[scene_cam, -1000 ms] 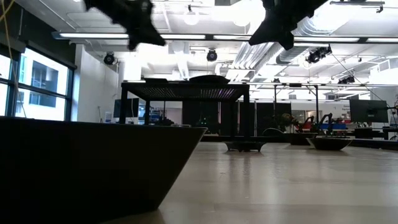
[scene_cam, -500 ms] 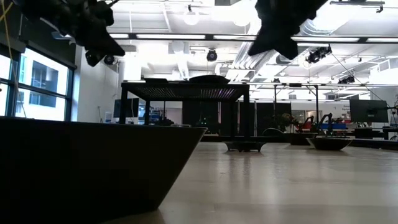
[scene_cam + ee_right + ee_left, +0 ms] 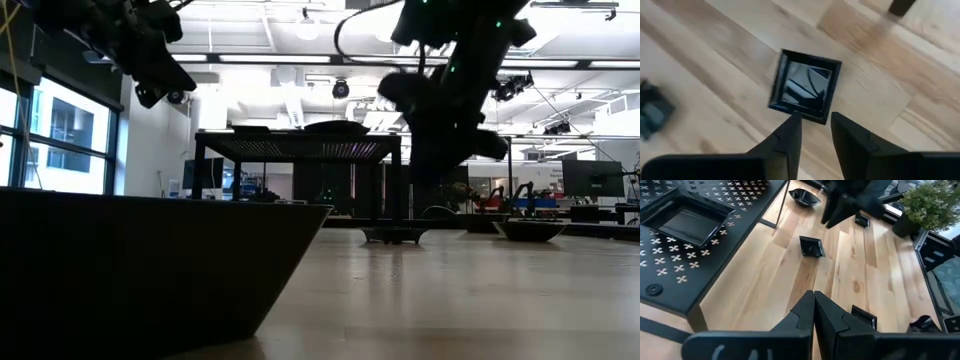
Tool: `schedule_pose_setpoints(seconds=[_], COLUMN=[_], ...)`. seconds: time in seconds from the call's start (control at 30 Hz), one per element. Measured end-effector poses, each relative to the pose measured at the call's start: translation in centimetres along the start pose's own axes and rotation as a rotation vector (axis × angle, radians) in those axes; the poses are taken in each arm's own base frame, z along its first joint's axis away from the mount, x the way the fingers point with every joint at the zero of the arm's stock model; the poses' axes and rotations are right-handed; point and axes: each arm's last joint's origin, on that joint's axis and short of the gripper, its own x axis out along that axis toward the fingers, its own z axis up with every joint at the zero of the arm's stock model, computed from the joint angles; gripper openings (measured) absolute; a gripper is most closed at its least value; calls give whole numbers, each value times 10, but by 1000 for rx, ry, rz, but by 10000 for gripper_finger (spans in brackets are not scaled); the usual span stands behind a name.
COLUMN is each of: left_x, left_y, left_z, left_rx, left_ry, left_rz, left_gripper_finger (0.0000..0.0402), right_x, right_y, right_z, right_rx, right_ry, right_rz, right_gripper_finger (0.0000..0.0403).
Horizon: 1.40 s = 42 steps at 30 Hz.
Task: Pick & Place Mini shaped plates
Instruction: Stack the black square plate on top of the black square plate on the shelf
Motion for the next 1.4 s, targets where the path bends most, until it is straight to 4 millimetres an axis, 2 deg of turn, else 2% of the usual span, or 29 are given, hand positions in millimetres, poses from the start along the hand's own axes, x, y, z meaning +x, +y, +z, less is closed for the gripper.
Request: schedule_pose_setpoints(seconds=[0.13, 0.27, 0.47, 0.6, 0.8, 0.87, 0.97, 1.07, 1.27, 1.4], left_x=[0, 0, 0, 0, 0, 0, 0, 0, 2, 6], left_y=[0, 1, 1, 1, 1, 1, 1, 1, 0, 0], left_z=[-2, -3, -3, -3, -3, -3, -2, -1, 5, 19], left_rx=[19, 23, 9, -19, -44, -66, -96, -146, -286, -315], left_ry=[15, 27, 26, 25, 24, 23, 19, 5, -26, -27], left_rz=[2, 6, 12, 20, 21, 24, 24, 21, 13, 46], left_gripper_finger=[1, 1, 1, 1, 1, 1, 1, 1, 4, 36], right_x=[20, 40, 50, 51, 51, 50, 45, 31, -12, -40], right_y=[-11, -33, -47, -50, -50, -47, -44, -36, -4, 25], right_z=[-7, -21, -30, -32, -31, -31, -28, -21, 8, 33], right_rx=[51, 170, 213, 183, 124, 110, 105, 75, -115, -303], right_ry=[-4, -53, -125, -138, -132, -126, -139, -191, -307, -343], right_rz=[61, 107, 188, 167, 184, 213, 261, 315, 356, 280], right_gripper_finger=[105, 105, 102, 77, 12, 6, 12, 7, 6, 3])
